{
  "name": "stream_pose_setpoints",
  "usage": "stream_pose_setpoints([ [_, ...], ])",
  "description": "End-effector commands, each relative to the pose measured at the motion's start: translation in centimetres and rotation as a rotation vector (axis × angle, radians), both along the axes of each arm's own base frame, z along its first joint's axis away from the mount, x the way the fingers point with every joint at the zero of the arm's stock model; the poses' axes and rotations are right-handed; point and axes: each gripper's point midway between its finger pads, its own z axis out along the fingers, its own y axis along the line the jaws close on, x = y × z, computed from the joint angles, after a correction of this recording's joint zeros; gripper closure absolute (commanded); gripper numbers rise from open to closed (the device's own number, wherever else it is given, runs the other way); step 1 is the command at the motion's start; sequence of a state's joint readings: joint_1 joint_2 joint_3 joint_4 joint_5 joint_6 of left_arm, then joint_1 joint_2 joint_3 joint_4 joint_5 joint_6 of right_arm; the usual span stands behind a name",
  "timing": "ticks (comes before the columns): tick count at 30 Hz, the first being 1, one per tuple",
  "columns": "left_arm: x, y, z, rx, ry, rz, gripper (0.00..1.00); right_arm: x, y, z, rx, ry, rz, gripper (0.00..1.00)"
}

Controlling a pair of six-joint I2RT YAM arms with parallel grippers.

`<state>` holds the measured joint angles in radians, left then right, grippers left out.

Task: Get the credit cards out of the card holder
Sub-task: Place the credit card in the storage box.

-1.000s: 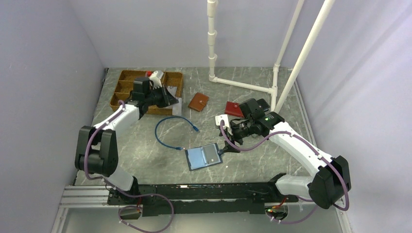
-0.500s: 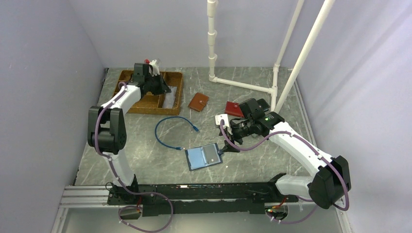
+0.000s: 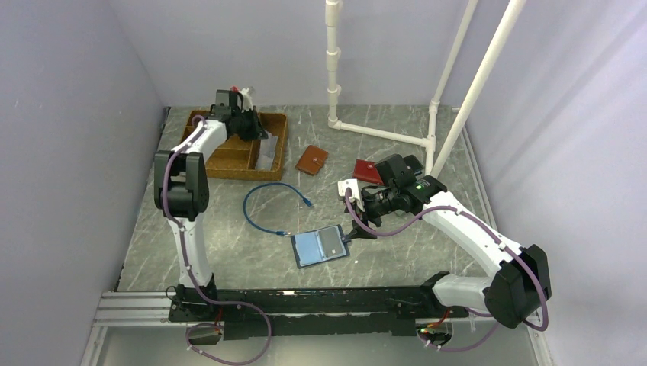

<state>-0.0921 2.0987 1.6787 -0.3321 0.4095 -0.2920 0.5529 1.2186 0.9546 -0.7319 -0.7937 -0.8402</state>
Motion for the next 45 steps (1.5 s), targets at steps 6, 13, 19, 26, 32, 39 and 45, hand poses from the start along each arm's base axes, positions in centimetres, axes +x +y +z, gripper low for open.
stream_pose_setpoints([
  [6,2.5,1.2,-0.2,0.08,0.016,0.021,0.82,0.7,0.5,0.8,0.03,-0.026,0.002,0.24],
  [13,3.4,3.5,5.5,0.203,-0.098,0.077,0.75,0.9,0.3,0.9,0.031,-0.027,-0.009,0.24],
  [19,-0.5,4.8,13.1,0.201,-0.28,0.151,0.62,1.5,-0.4,1.5,0.043,-0.046,-0.04,0.24],
  [26,-8.7,6.0,17.0,0.108,-0.416,0.275,0.14,1.9,-1.3,2.4,0.07,-0.074,-0.08,0.24],
  [32,-15.3,4.9,17.2,0.0,-0.419,0.233,0.0,2.1,-2.1,3.1,0.108,-0.096,-0.105,0.24],
  [39,-22.3,0.5,15.9,-0.201,-0.322,0.016,0.0,1.8,-3.3,3.6,0.174,-0.117,-0.103,0.17],
  [45,-27.1,-2.3,14.8,-0.394,-0.275,-0.11,0.01,0.6,-4.0,2.8,0.226,-0.13,-0.052,0.01],
])
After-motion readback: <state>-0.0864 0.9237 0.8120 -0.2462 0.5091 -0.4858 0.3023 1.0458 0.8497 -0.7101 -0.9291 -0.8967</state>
